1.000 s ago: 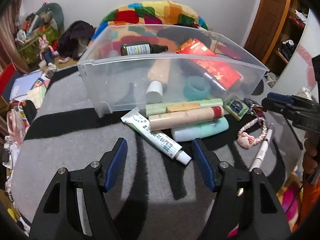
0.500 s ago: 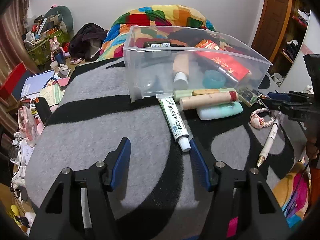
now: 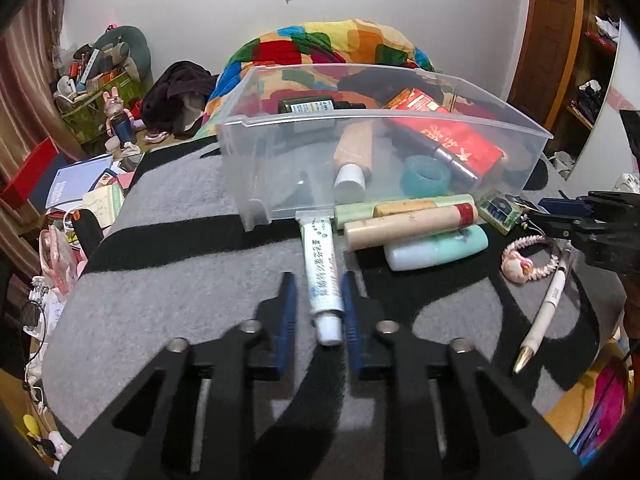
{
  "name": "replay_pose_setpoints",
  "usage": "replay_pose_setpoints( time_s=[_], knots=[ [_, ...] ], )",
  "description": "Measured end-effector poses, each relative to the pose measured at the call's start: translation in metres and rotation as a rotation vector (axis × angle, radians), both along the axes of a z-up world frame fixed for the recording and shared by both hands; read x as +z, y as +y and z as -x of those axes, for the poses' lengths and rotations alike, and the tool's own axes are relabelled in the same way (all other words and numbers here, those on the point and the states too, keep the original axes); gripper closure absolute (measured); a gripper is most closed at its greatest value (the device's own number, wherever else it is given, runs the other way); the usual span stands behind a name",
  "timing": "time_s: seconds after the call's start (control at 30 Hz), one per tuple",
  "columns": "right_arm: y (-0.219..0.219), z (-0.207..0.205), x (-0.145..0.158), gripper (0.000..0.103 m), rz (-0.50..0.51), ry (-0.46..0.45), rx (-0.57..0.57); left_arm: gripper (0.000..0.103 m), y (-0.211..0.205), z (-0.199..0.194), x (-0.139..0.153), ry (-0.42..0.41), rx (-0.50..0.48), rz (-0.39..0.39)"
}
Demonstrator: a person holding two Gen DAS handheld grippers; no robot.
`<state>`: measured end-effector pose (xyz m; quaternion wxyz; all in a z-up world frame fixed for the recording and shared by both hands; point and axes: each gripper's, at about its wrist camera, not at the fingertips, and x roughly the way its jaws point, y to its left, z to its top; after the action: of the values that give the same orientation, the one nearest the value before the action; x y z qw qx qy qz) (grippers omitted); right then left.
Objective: Organize objects
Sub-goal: 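Grasp the white ointment tube with the left tool while the right tool grasps the blue Max box, then lower the ointment tube and Max box into the clear box with both tools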
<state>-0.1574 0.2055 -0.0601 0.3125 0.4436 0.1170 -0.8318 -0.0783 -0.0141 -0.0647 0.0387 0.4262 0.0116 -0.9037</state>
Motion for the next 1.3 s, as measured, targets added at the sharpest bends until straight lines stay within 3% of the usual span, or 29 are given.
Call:
replay_pose_setpoints(
  time_s=[0.1,0.3,0.4,0.43,0.47,0.63,0.7,0.87,0.93,1.03,1.3],
  knots=[
    [0.003,-0.010,0.003,0.077,0.017,-0.004,0.014,0.088,-0.005,-0.009,0.001,0.005,0.001,-0.002],
    [0.000,-0.038,0.009,0.075,0.022,-0.022,0.109,0.088,-0.011,-0.030,0.003,0.012,-0.003,-0.006],
    [-0.001,-0.049,0.014,0.056,0.003,-0.002,0.128,0.088,-0.013,-0.037,0.004,0.016,0.003,-0.011],
    [0.000,-0.050,0.017,0.045,0.010,0.008,0.125,0.088,-0.015,-0.039,0.004,0.018,0.005,-0.014],
    [0.002,-0.051,0.020,0.041,0.027,0.016,0.123,0.088,-0.016,-0.041,0.004,0.021,0.007,-0.019],
    [0.000,-0.043,0.033,0.042,0.076,0.045,0.102,0.088,-0.019,-0.042,0.008,0.039,0.018,-0.030],
    [-0.007,-0.037,0.030,0.044,0.051,0.052,0.098,0.088,-0.021,-0.042,0.013,0.052,0.021,-0.036],
    [-0.023,-0.027,0.005,0.065,-0.039,0.015,0.111,0.088,-0.024,-0.043,0.028,0.092,0.027,-0.052],
    [-0.023,-0.028,0.002,0.066,-0.039,0.014,0.117,0.088,-0.024,-0.043,0.033,0.106,0.026,-0.059],
    [-0.024,-0.030,0.003,0.078,-0.040,0.027,0.126,0.088,-0.024,-0.042,0.044,0.133,0.023,-0.059],
    [-0.020,-0.034,0.018,0.078,-0.021,0.083,0.105,0.088,-0.020,-0.031,0.069,0.207,0.005,-0.059]
  ],
)
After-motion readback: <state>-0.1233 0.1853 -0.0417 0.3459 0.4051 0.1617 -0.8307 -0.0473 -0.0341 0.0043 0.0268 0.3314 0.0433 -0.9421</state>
